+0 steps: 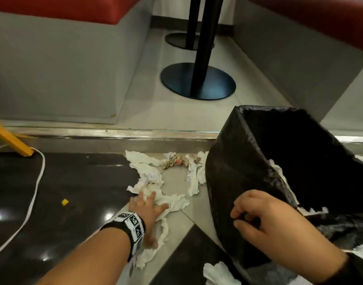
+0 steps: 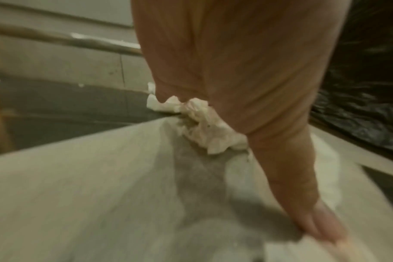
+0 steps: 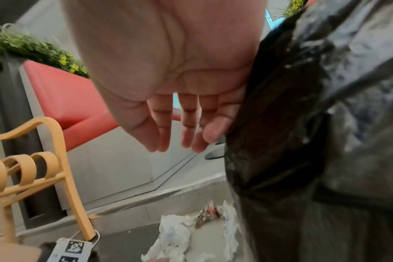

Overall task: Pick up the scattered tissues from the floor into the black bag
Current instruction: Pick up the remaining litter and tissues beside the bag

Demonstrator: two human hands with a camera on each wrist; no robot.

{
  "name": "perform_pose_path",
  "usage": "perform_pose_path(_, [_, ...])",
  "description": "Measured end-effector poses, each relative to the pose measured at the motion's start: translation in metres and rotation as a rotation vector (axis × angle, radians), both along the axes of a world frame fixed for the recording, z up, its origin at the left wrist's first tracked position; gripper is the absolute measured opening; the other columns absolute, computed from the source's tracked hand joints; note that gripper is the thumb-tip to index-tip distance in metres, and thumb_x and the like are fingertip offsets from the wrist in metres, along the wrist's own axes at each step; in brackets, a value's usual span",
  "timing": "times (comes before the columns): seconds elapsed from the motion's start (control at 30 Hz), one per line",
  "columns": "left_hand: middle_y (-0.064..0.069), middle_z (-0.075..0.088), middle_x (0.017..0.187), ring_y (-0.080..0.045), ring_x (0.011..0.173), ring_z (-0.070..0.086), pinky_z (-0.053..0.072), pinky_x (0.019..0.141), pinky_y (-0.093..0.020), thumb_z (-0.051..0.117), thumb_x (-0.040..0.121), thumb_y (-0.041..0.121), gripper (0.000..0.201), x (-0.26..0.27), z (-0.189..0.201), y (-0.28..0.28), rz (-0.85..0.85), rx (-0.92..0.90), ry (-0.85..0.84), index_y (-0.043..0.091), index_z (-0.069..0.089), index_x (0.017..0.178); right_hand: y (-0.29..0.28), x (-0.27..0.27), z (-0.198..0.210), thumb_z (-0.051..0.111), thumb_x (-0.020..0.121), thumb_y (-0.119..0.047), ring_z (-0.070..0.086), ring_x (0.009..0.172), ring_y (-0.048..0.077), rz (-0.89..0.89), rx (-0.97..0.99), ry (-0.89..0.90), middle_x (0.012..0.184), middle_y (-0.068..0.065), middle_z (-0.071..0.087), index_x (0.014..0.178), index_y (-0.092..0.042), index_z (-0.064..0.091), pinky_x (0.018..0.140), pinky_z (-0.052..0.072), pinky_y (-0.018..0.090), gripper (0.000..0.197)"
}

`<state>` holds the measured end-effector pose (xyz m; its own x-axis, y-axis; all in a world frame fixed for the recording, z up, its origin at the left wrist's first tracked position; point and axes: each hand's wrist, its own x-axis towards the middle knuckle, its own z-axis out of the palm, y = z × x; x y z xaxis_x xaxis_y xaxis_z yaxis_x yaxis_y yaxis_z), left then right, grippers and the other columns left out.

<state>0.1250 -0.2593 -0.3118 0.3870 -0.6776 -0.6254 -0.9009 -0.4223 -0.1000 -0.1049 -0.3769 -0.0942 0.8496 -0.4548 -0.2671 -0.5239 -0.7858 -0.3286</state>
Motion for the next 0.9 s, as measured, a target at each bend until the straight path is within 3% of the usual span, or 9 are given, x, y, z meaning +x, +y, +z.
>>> perform_pose_path(0.1, [-0.011,0.028,0.148,-0.039,0.136,0.024,0.028,0.112,-0.047,0.064,0.076,0.051,0.064,0.001,-0.011,0.011,-0.021,-0.175,0.09,0.025,0.043,0.13,0.0,0.005,-0.008,0.058,0.085,-0.04,0.053,0.088,-0.006,0.009,0.016,0.0,0.101,-0.031,0.045,0.084,-0.046,0.054,0.07,0.044,0.007,0.007])
perform_pose_path(0.2, [-0.008,0.05,0.123,-0.03,0.114,0.046,0.044,0.093,-0.039,0.057,0.083,0.019,0.022,0.0,-0.006,0.02,-0.078,-0.271,0.129,0.015,0.059,0.104,0.006,0.016,-0.016,0.059,0.085,-0.036,0.054,0.086,-0.006,0.015,0.055,-0.019,0.1,-0.027,0.048,0.084,-0.043,0.056,0.072,0.044,0.006,0.007])
perform_pose_path(0.3, [-0.01,0.052,0.116,-0.029,0.102,0.055,0.045,0.085,-0.036,0.054,0.083,0.012,0.019,0.0,0.005,0.03,0.004,-0.358,0.244,0.013,0.058,0.102,0.014,0.028,-0.033,0.056,0.087,-0.032,0.056,0.085,0.001,0.027,0.076,0.005,0.102,-0.021,0.05,0.091,-0.036,0.062,0.08,0.049,0.015,0.008])
perform_pose_path(0.4, [-0.004,0.049,0.108,-0.023,0.099,0.053,0.04,0.083,-0.028,0.042,0.08,0.023,0.029,-0.002,0.02,0.045,0.151,-0.48,0.368,0.019,0.052,0.107,0.02,0.028,-0.071,0.052,0.088,-0.025,0.056,0.094,0.007,0.042,0.066,0.116,0.109,-0.012,0.053,0.097,-0.033,0.062,0.087,0.049,0.024,0.016])
perform_pose_path(0.5, [-0.004,0.05,0.117,-0.022,0.107,0.051,0.035,0.088,-0.024,0.045,0.087,0.008,0.042,-0.004,0.03,0.059,0.18,-0.543,0.388,0.023,0.053,0.125,0.032,0.01,-0.119,0.051,0.088,-0.023,0.057,0.103,0.02,0.086,0.07,0.326,0.124,-0.001,0.049,0.116,-0.034,0.054,0.09,0.049,0.03,0.031])
perform_pose_path(0.6, [-0.012,0.05,0.129,-0.029,0.115,0.051,0.039,0.092,-0.029,0.046,0.09,0.0,0.036,-0.003,0.033,0.072,0.191,-0.477,0.305,0.014,0.061,0.119,0.047,-0.024,-0.16,0.066,0.078,-0.046,0.044,0.125,0.035,0.156,0.109,0.582,0.151,0.008,0.022,0.138,-0.043,0.027,0.103,0.042,0.042,0.071])
perform_pose_path(0.7, [-0.011,0.05,0.119,-0.028,0.112,0.051,0.037,0.087,-0.025,0.05,0.088,0.005,0.025,-0.004,0.04,0.085,0.193,-0.456,0.284,0.01,0.065,0.108,0.064,-0.05,-0.181,0.076,0.064,-0.053,0.03,0.13,0.047,0.218,0.094,0.756,0.156,0.011,-0.003,0.143,-0.041,0.01,0.107,0.035,0.051,0.104])
perform_pose_path(0.83, [-0.001,0.041,0.099,-0.018,0.098,0.042,0.033,0.084,-0.026,0.049,0.088,0.021,0.023,-0.007,0.054,0.098,0.208,-0.441,0.279,0.011,0.062,0.104,0.071,-0.056,-0.191,0.056,0.086,-0.017,0.051,0.11,0.041,0.257,-0.006,0.604,0.133,0.018,0.035,0.124,-0.016,0.042,0.094,0.047,0.048,0.041])
perform_pose_path(0.9, [-0.003,0.042,0.096,-0.019,0.095,0.042,0.034,0.081,-0.028,0.049,0.088,0.023,0.018,-0.008,0.056,0.102,0.193,-0.423,0.263,0.012,0.06,0.097,0.065,-0.051,-0.188,0.044,0.09,-0.009,0.056,0.104,0.038,0.233,0.037,0.532,0.119,0.018,0.047,0.117,-0.012,0.049,0.089,0.046,0.041,0.027])
